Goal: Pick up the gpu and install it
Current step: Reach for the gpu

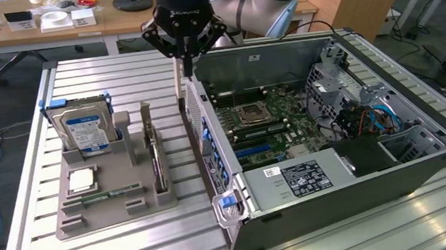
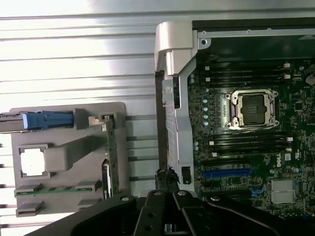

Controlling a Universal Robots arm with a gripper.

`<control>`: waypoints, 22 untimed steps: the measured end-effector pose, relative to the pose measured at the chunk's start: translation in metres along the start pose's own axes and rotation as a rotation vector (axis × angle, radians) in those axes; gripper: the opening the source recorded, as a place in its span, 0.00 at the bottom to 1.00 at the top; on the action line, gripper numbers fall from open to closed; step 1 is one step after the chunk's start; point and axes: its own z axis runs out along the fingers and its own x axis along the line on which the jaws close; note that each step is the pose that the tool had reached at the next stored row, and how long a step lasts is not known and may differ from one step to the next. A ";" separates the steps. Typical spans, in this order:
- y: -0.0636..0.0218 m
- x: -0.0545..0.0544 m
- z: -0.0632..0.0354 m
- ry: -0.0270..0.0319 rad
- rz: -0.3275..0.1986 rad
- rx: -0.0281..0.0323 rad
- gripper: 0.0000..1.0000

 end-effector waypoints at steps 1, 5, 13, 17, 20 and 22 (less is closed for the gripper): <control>-0.0001 0.001 0.0000 0.0000 0.000 0.0000 0.11; -0.0003 0.004 -0.0001 0.0000 0.000 0.0000 0.11; -0.0008 0.011 -0.0003 0.0000 0.000 -0.0001 0.11; -0.0011 0.014 -0.0003 0.0000 0.000 -0.0001 0.11; -0.0013 0.017 -0.0004 0.0000 0.000 0.0000 0.11; -0.0014 0.019 -0.0005 0.0000 0.000 0.0000 0.11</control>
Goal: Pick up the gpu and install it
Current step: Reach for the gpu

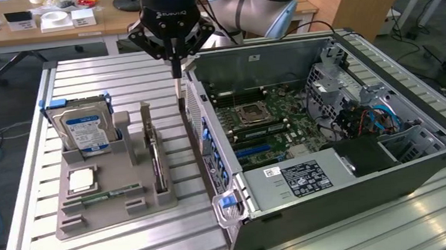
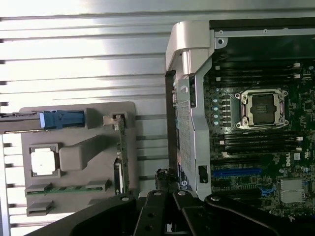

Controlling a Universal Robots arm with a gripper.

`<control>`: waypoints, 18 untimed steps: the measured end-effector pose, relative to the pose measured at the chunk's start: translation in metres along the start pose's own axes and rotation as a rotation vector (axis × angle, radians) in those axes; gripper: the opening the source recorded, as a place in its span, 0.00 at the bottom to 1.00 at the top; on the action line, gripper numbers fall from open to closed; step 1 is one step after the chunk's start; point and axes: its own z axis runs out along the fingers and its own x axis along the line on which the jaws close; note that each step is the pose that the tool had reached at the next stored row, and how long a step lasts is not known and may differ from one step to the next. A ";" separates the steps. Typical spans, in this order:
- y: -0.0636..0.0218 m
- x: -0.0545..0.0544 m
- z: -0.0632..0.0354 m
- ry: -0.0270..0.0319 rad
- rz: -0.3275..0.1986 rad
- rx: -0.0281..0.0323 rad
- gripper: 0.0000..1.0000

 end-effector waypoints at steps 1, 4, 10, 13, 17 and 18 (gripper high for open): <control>-0.0001 0.001 0.0000 -0.0001 0.000 -0.0001 0.11; -0.0003 0.003 -0.0001 0.0000 0.000 0.0000 0.11; -0.0007 0.009 -0.0002 0.0000 0.000 0.0000 0.11; -0.0008 0.011 -0.0002 -0.0001 0.000 0.0000 0.11; -0.0011 0.015 -0.0004 0.0000 0.000 0.0000 0.11; -0.0012 0.016 -0.0004 0.0000 0.000 0.0000 0.11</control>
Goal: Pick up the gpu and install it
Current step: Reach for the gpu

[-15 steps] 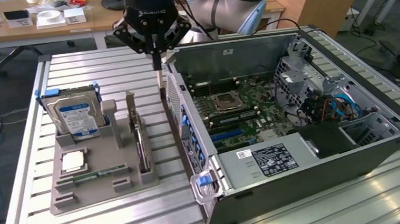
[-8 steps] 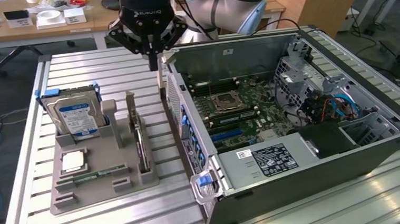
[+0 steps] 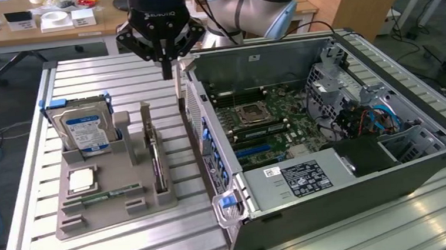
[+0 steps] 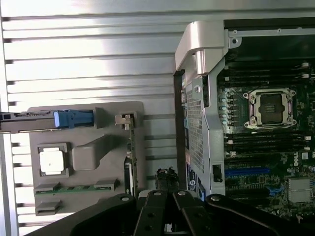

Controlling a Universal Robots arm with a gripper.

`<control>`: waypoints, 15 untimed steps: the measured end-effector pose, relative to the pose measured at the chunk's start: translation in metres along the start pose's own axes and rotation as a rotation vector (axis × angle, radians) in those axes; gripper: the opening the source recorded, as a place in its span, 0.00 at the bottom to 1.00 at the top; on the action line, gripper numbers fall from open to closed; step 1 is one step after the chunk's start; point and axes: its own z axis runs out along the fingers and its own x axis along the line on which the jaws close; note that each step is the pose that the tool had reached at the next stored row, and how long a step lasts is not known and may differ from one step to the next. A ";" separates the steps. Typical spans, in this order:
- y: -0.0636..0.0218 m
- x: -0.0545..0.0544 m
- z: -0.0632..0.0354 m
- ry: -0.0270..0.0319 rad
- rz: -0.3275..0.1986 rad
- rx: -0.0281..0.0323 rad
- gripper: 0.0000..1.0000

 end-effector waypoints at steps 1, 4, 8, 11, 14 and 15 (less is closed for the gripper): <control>-0.0001 0.001 0.0000 0.0000 0.000 0.0000 0.11; -0.0003 0.004 0.0000 0.0000 0.000 -0.0001 0.11; -0.0005 0.007 -0.0002 -0.0001 0.000 0.0000 0.11; -0.0007 0.010 -0.0002 0.0000 0.000 0.0000 0.11; -0.0010 0.013 -0.0003 0.0000 0.000 0.0000 0.11; -0.0010 0.014 -0.0003 0.0000 0.000 0.0000 0.11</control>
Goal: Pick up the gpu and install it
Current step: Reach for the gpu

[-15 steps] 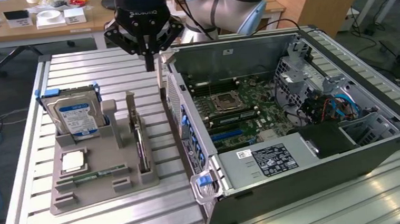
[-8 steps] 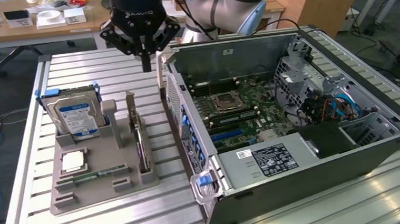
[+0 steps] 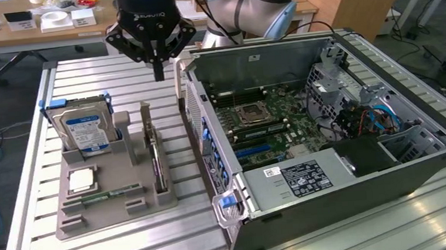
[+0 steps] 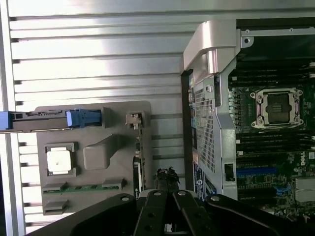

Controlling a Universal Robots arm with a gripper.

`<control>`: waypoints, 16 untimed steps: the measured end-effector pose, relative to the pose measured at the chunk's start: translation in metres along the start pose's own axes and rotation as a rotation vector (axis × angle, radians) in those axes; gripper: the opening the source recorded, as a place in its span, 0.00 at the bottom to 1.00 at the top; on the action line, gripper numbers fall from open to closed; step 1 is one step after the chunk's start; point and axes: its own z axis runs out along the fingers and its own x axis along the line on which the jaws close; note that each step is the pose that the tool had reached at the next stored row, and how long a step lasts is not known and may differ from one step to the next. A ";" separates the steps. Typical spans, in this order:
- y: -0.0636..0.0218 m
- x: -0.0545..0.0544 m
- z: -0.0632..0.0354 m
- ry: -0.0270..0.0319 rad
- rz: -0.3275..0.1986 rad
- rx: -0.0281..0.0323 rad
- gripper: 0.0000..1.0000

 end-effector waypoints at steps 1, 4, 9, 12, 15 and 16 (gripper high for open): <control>-0.0001 0.001 0.0000 0.0000 0.000 0.0000 0.11; -0.0003 0.004 -0.0001 0.0000 0.000 0.0000 0.11; -0.0006 0.008 -0.0002 0.0000 0.000 0.0000 0.11; -0.0008 0.011 -0.0003 0.0000 0.000 0.0000 0.11; -0.0010 0.013 -0.0003 -0.0001 0.000 -0.0001 0.11; -0.0010 0.013 -0.0003 0.0000 0.000 0.0000 0.11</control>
